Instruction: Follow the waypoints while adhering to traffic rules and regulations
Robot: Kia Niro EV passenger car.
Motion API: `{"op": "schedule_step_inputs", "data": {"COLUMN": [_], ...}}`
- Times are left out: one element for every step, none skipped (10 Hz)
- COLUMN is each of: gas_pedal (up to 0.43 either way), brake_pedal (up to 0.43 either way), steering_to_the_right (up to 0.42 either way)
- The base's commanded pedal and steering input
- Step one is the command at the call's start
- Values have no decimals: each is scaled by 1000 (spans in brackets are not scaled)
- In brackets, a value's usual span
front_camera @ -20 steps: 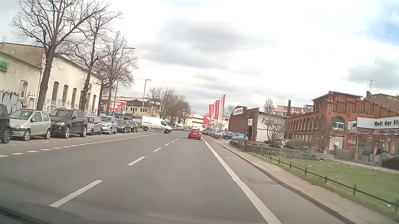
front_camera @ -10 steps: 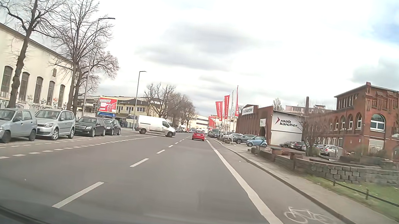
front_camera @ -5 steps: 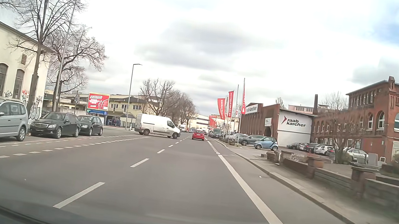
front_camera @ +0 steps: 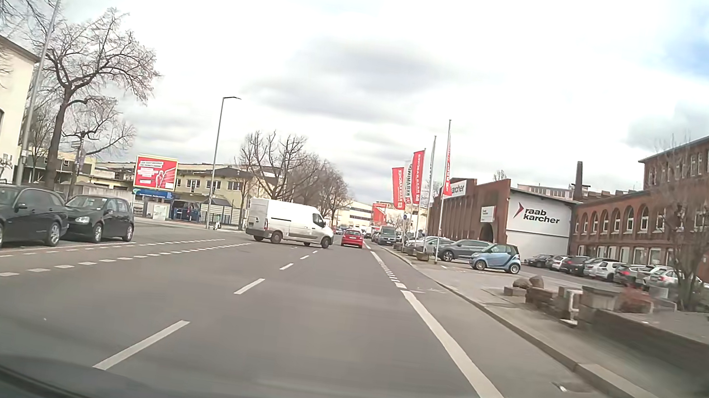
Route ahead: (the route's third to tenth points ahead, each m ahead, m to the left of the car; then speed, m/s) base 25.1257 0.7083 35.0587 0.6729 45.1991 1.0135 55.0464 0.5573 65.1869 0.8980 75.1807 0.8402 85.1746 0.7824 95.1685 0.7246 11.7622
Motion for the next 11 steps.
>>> {"op": "schedule_step_inputs", "data": {"gas_pedal": [0,0,0,0,0,0,0,0,0,0,0], "brake_pedal": [61,79,91,98,104,110,116,134,146,159,165], "steering_to_the_right": [-1,-1,-1,-1,-1,-1,-1,-1,-1,-1,0]}}
